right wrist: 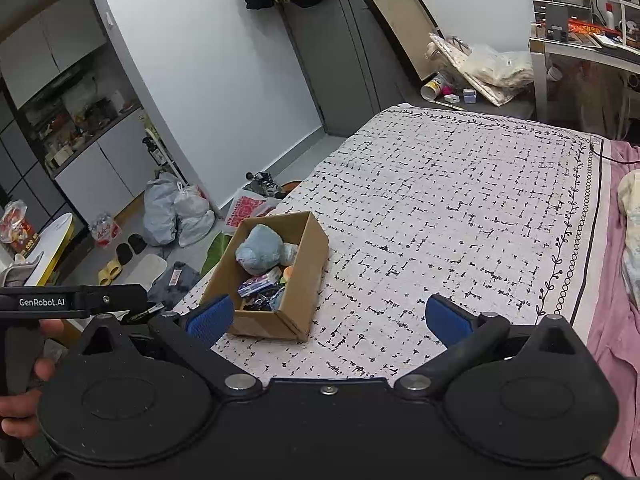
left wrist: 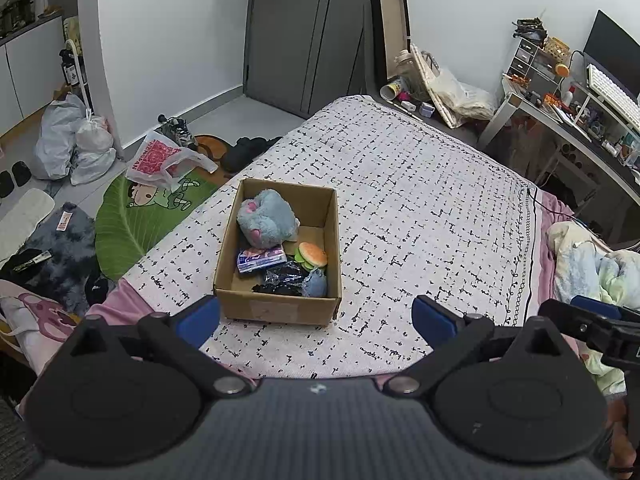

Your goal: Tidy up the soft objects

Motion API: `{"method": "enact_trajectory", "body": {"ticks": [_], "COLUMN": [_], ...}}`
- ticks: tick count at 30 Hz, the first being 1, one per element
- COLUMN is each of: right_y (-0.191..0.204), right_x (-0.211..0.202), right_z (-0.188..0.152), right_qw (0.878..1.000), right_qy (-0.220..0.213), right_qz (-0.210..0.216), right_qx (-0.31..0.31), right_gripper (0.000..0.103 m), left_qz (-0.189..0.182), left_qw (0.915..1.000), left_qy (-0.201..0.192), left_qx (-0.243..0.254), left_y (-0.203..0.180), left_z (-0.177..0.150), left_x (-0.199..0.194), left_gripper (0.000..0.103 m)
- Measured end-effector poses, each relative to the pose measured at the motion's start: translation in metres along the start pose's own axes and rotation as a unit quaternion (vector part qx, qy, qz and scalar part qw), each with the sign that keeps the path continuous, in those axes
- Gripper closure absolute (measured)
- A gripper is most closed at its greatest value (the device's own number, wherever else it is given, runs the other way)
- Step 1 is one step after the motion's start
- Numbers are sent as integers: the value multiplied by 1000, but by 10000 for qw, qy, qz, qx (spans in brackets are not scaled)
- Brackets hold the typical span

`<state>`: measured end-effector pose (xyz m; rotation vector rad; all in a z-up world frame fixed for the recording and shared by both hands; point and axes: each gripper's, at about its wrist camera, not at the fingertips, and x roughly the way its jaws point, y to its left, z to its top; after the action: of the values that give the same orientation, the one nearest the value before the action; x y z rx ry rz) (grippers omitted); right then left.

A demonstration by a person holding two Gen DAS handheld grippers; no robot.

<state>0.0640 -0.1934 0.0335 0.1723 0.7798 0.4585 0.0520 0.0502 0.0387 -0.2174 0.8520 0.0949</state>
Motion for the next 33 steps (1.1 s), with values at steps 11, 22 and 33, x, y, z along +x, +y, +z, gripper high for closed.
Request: {"method": "enact_trajectory", "body": {"ticks": [11, 22, 33], "right_y": [-3, -6, -10], "right_x": [1, 6, 14], "right_z": [-1, -3, -6], "right_qw": [10000, 9999, 9998], "right_qy": [12, 55, 156], "right_qz": [-40, -91, -116], "right_qx": [47, 26, 15], "right_gripper": [0, 0, 0], "left_qz": [-111, -51, -51], "left_qw": [9999, 10000, 10000], "left_qy": [22, 72, 22], "left_qx": [29, 40, 81], "left_y": [0, 1, 0], "left_z": [0, -2, -3], "left_x": [0, 6, 14], "left_gripper": [2, 2, 2]}}
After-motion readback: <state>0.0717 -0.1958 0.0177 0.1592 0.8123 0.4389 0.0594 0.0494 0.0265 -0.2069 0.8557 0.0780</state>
